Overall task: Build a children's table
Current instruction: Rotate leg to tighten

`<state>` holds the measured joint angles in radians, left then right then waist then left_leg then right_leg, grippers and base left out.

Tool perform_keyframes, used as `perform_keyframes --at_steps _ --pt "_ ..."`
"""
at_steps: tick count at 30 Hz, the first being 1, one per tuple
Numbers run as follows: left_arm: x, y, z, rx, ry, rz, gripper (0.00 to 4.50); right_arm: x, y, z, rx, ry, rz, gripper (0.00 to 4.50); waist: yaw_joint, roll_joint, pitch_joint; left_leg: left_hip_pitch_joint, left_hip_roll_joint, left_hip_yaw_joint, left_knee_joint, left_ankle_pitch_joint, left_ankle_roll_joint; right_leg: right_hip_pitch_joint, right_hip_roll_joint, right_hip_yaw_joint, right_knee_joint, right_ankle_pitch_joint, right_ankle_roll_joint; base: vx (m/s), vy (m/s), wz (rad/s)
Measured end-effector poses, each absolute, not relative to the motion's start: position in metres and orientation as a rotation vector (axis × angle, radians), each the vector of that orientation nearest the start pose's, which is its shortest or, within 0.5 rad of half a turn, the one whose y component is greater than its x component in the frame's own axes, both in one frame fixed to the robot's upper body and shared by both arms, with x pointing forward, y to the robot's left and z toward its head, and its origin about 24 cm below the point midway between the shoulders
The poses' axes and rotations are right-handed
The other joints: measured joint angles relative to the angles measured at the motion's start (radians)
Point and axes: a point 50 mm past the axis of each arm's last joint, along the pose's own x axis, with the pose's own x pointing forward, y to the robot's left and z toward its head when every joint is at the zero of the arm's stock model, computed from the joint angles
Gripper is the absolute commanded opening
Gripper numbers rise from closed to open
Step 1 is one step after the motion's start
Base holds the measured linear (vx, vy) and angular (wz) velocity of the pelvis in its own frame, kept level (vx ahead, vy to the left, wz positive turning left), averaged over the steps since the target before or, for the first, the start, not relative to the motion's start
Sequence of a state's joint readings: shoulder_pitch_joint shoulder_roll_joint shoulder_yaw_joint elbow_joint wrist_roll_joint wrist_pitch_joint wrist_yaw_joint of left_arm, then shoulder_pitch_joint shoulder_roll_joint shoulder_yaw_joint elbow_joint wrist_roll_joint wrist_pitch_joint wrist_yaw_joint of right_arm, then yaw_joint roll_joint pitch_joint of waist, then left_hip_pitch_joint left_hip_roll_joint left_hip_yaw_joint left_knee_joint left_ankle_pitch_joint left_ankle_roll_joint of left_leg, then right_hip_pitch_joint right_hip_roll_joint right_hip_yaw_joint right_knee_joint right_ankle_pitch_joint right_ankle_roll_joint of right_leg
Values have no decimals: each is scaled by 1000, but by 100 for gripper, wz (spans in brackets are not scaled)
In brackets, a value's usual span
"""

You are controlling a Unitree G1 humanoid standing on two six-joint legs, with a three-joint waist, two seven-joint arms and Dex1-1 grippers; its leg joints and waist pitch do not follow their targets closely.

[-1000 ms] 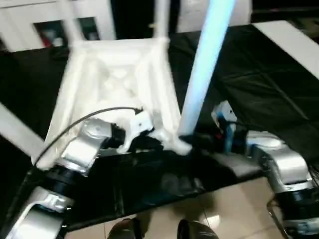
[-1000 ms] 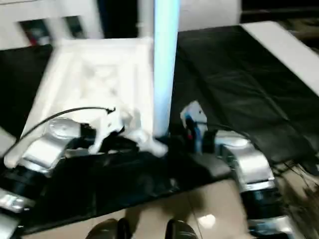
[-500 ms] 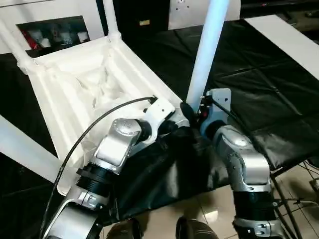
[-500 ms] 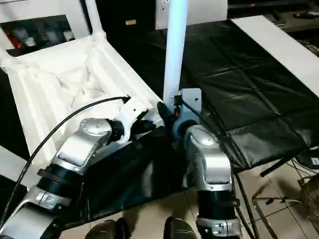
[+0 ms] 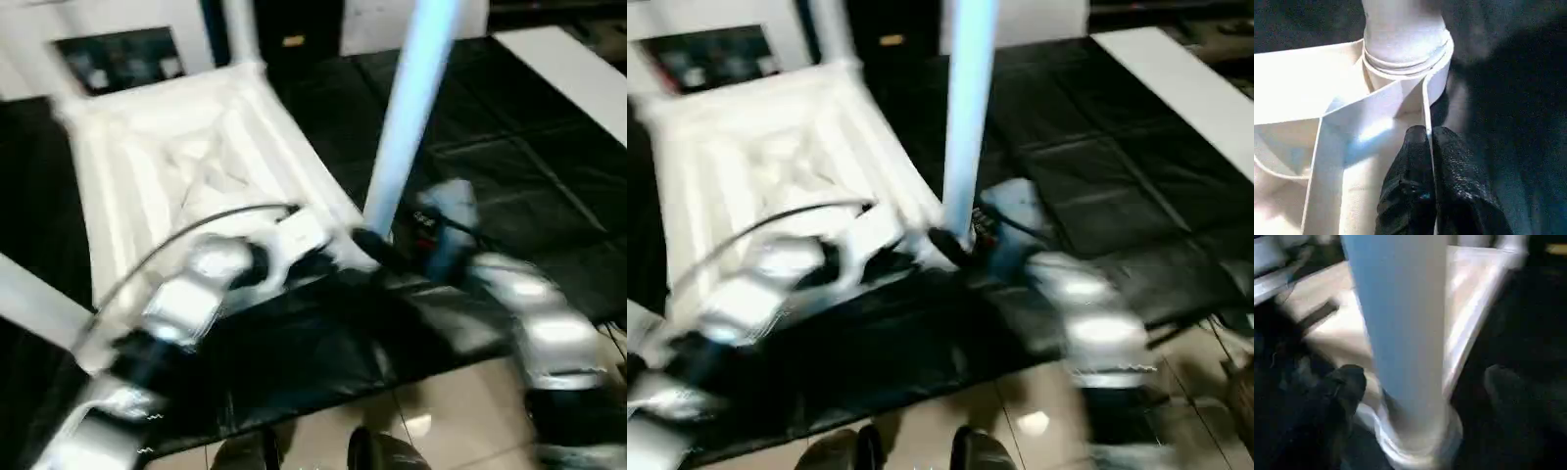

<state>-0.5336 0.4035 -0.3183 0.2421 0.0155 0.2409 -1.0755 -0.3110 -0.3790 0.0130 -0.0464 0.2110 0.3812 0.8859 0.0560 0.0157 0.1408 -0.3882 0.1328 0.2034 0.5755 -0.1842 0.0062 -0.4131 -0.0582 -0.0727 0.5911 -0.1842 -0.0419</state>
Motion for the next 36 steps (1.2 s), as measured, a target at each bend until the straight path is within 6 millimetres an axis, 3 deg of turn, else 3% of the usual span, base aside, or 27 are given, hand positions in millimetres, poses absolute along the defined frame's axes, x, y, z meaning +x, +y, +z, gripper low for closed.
perform_keyframes --at_steps 9,11,14,15,25,36 --pt "298 137 87 525 371 -1471 0 276 -166 97 -207 204 1271 427 14 0 0 -2 0 0 4 0 1 -1 -1 0 3 0 -1 0 0 0" --pt "296 140 87 529 389 -1514 0 276 -166 96 -209 219 1333 394 18 0 0 -2 0 0 5 0 1 0 -1 0 4 0 -1 0 0 0" --pt "293 139 86 530 397 -1576 0 276 -164 96 -214 225 1396 389 32 0 0 -2 0 0 8 -1 2 0 -1 0 4 0 -1 0 0 0" --pt "292 137 86 534 398 -1595 0 277 -163 95 -210 226 1409 359 36 0 0 -2 0 0 9 -1 2 1 -1 0 4 0 -1 0 0 0" --pt "296 133 86 587 378 -1641 0 280 -147 94 -163 242 1583 274 42 0 0 -1 0 0 12 -2 4 4 -2 0 4 2 -3 0 0 0" --pt "298 131 85 604 362 -1649 0 285 -144 93 -147 259 1587 206 48 -1 0 0 0 0 13 -3 4 5 -2 0 4 2 -3 0 0 0"
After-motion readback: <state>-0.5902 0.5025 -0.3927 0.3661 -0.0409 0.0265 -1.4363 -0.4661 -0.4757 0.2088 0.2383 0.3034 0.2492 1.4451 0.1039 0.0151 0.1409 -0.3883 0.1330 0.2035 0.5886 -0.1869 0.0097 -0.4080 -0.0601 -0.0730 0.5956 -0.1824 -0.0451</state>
